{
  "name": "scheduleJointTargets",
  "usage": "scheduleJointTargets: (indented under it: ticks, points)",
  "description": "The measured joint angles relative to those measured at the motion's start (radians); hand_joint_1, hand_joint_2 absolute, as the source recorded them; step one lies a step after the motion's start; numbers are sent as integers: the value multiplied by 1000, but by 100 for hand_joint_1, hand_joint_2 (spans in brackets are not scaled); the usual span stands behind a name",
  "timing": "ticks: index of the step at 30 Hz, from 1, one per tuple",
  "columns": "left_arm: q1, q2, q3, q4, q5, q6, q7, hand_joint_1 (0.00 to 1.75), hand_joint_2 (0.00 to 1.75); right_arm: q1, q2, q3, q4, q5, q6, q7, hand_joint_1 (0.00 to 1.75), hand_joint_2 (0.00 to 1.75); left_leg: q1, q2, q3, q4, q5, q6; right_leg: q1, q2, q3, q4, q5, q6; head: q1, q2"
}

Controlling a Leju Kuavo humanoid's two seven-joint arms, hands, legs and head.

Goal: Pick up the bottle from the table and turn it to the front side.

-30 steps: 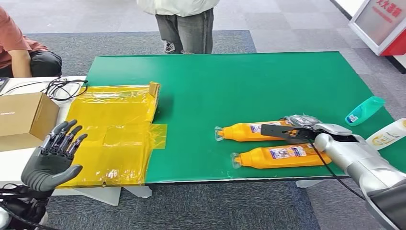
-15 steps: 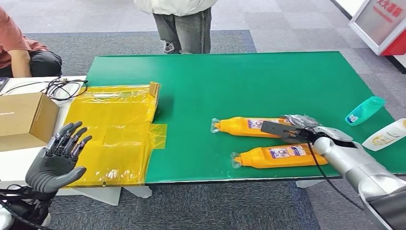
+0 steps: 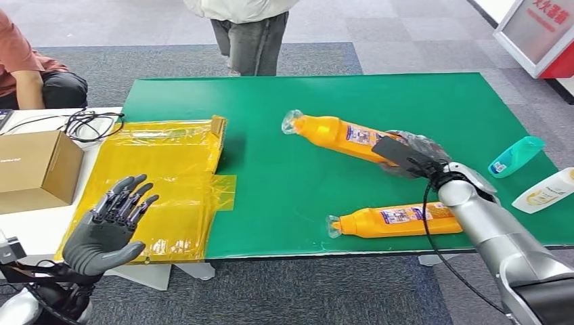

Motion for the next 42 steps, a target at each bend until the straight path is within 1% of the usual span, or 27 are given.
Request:
scheduleJointTargets:
  ticks: [3,7,10,14,20,23,32,36,42]
  points:
    - [-9,-4,-14,3,-37,29,-6,0,175,25,25,-50,-51,-88,29,-15,175,175,0,0,0,0,0,0,0,0,0,0,0,0,0,0]
    - [-40,-14,-31,19,-110,94,-25,0,175,66,60,-106,-136,-229,93,-25,175,175,0,0,0,0,0,0,0,0,0,0,0,0,0,0]
    - [-83,-22,-36,50,-154,141,-40,0,175,92,82,-124,-204,-309,129,-26,175,175,0,0,0,0,0,0,0,0,0,0,0,0,0,0]
    - [-142,-32,-39,102,-201,202,-60,0,175,117,100,-126,-285,-373,149,-25,175,175,0,0,0,0,0,0,0,0,0,0,0,0,0,0]
    - [-214,-45,-37,167,-219,273,-90,0,175,151,109,-122,-378,-436,164,-26,175,175,0,0,0,0,0,0,0,0,0,0,0,0,0,0]
    - [-254,-48,-33,197,-227,298,-102,0,175,168,111,-116,-417,-448,166,-27,175,175,0,0,0,0,0,0,0,0,0,0,0,0,0,0]
    - [-303,-51,-31,237,-220,309,-112,0,175,190,113,-104,-466,-477,176,-34,175,175,0,0,0,0,0,0,0,0,0,0,0,0,0,0]
    - [-364,-54,-33,251,-194,298,-110,0,175,203,123,-76,-490,-489,186,-41,175,175,0,0,0,0,1,-1,0,0,0,0,0,0,0,0]
    - [-461,-72,-47,289,-139,289,-71,0,175,206,157,-11,-491,-480,178,-54,175,175,0,0,0,0,1,-1,0,0,-1,0,0,0,0,0]
